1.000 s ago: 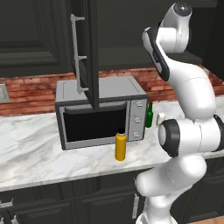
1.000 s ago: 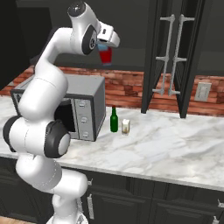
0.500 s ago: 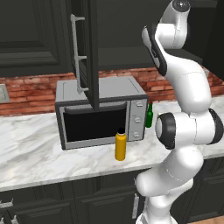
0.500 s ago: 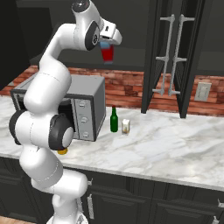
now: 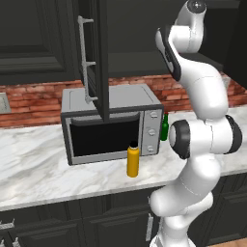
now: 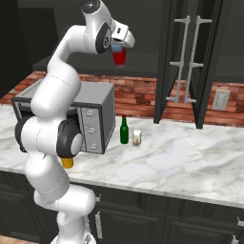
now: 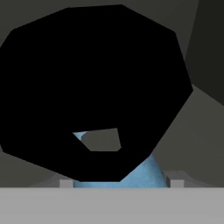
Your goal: Sort all alcoholic drinks to one cabinet, and non-alcoholic drinks to the other.
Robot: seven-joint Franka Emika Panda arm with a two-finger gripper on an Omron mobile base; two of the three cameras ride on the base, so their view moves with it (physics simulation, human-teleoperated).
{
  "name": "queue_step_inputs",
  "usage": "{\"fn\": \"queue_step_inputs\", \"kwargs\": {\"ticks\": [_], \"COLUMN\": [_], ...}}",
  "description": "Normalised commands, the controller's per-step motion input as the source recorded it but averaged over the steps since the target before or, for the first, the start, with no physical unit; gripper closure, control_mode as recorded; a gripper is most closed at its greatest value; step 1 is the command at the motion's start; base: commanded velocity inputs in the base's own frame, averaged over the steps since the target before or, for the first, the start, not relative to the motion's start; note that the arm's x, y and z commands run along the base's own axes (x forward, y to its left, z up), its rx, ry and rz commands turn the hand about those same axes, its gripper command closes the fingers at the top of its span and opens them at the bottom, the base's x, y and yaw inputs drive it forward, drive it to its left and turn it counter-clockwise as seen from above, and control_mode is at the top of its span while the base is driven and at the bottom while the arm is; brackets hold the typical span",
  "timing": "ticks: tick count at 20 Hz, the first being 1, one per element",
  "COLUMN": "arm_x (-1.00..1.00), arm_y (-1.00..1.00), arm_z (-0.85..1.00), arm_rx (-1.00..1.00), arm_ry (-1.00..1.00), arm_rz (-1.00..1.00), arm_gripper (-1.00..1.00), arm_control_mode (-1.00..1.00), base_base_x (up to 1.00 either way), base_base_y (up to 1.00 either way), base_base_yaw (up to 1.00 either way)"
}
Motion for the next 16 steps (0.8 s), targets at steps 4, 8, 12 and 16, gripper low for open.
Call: {"fn": "queue_step_inputs", "kwargs": {"ticks": [4, 8, 12, 16], "arm_x": [0.31, 0.3, 0.28, 0.27], "arm_y": [-0.06, -0.06, -0.06, -0.02], "arm_z": [-0.26, -0.26, -0.26, -0.24], "arm_rx": [0.0, 0.0, 0.0, 0.0], "arm_ry": [-0.03, -0.03, -0.02, -0.01], "arm_rz": [-0.02, -0.02, -0.02, -0.02], "arm_gripper": [1.0, 1.0, 1.0, 1.0], "arm_control_mode": [-1.0, -1.0, -1.0, -1.0], "base_base_x": [0.0, 0.0, 0.0, 0.0], "base_base_y": [0.0, 0.0, 0.0, 0.0], "base_base_yaw": [0.0, 0.0, 0.0, 0.0]}}
